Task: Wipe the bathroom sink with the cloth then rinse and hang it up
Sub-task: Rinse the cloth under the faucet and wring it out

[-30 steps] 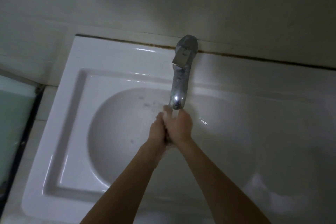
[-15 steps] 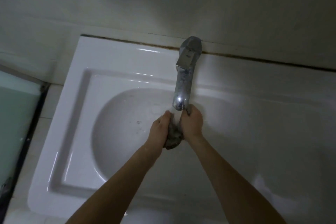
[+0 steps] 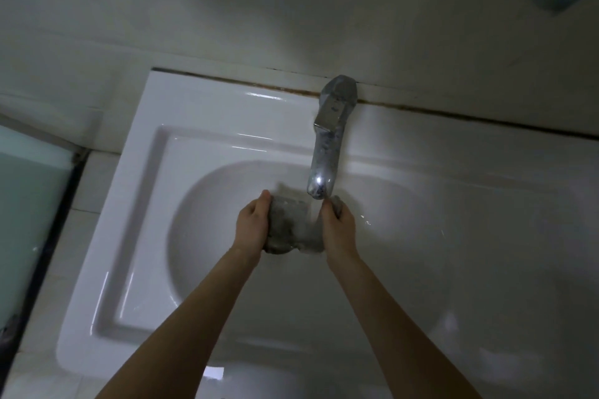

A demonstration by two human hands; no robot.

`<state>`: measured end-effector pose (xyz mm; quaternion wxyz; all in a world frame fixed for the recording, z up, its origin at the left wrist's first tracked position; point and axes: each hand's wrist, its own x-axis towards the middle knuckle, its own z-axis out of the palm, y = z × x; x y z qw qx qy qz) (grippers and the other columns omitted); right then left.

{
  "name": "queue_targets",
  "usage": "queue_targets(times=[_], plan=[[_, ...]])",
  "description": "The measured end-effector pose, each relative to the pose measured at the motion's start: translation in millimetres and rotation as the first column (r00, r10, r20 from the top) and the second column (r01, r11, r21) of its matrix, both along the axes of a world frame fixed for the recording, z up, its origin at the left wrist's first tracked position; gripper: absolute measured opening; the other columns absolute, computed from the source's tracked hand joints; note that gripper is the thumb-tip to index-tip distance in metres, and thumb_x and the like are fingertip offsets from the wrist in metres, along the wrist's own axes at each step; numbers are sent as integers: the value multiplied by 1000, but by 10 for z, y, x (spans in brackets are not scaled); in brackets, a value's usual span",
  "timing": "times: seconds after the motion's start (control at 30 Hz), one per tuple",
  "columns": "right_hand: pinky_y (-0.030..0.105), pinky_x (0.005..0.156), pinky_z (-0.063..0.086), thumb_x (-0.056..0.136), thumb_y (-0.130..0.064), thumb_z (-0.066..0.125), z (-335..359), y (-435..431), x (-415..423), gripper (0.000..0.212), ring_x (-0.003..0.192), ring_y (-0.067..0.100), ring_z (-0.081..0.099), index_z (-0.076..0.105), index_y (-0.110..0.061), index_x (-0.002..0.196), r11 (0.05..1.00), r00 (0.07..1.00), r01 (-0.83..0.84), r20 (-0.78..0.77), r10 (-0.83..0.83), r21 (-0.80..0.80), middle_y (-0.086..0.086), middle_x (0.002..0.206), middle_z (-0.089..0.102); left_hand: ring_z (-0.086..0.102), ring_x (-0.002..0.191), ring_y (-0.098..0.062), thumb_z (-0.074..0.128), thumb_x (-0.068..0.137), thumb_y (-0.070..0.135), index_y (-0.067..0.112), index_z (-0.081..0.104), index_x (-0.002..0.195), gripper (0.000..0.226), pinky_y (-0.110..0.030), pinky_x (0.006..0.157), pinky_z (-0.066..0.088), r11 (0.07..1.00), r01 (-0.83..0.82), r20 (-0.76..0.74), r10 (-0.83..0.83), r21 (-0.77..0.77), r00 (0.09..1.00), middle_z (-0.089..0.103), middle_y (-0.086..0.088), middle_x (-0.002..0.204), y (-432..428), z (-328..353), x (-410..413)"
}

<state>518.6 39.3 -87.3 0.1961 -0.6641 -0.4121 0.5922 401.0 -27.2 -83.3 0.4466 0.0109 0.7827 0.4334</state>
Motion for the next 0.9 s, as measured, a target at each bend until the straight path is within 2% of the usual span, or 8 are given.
queue_targets(times=[0.1,0.27,0.37,0.47,0.6,0.77,0.83,0.9], plan=[[28,63,44,90,-38,59,-24,97,279,34,65,17,50,44,-18,67,999,999,49,20,-49,7,5,70,52,67,80,-24,44,97,43,2,69,95,48,-31,70,54,999,29,55,-31,31,998,72,-13,88,155,-9,231],[30,65,46,91,-38,58,-38,149,427,33,69,20,54,47,-19,67,996,995,67,77,-71,54,8,77,57,64,77,-27,47,95,47,-8,63,94,57,-49,81,56,999,31,89,-34,38,995,68,-27,88,188,-20,360],[28,59,42,92,-34,58,-32,71,305,32,66,17,51,47,-15,70,998,997,37,61,-40,59,8,75,55,70,84,-29,47,96,44,2,69,92,48,-40,75,60,999,-10,74,7,43,997,72,-20,91,115,-21,252],[29,57,38,92,-32,58,-8,-21,128,34,63,17,46,44,-15,66,998,998,-4,59,1,58,5,70,51,66,74,-20,45,97,43,8,66,88,42,-26,62,54,999,-16,16,16,29,1000,69,-9,82,8,-20,110],[28,53,31,90,-30,56,25,-56,-1,38,56,14,36,33,-19,61,997,998,-29,57,25,72,0,62,40,59,75,-23,46,96,46,8,62,86,42,-32,68,53,999,-38,-43,39,27,998,62,-13,83,-66,-72,11],[31,60,37,91,-30,59,-26,8,165,32,64,17,45,44,-11,70,996,997,-13,73,7,94,7,70,48,59,73,-22,46,96,43,-6,62,88,53,-32,66,52,998,22,-37,-20,58,999,62,-14,78,27,-24,159],[30,59,38,93,-30,57,-2,63,278,29,70,21,49,48,-9,75,992,989,-87,126,75,96,8,72,51,58,73,-21,46,96,43,-7,62,90,54,-33,67,52,997,20,-25,-18,76,1000,62,-14,78,78,41,234],[23,56,39,95,-29,53,148,101,363,22,78,23,55,54,-9,85,956,946,-275,204,251,103,4,76,56,63,78,-22,44,97,45,-2,66,93,52,-37,76,55,996,-8,9,7,90,1000,68,-13,85,87,138,257]])
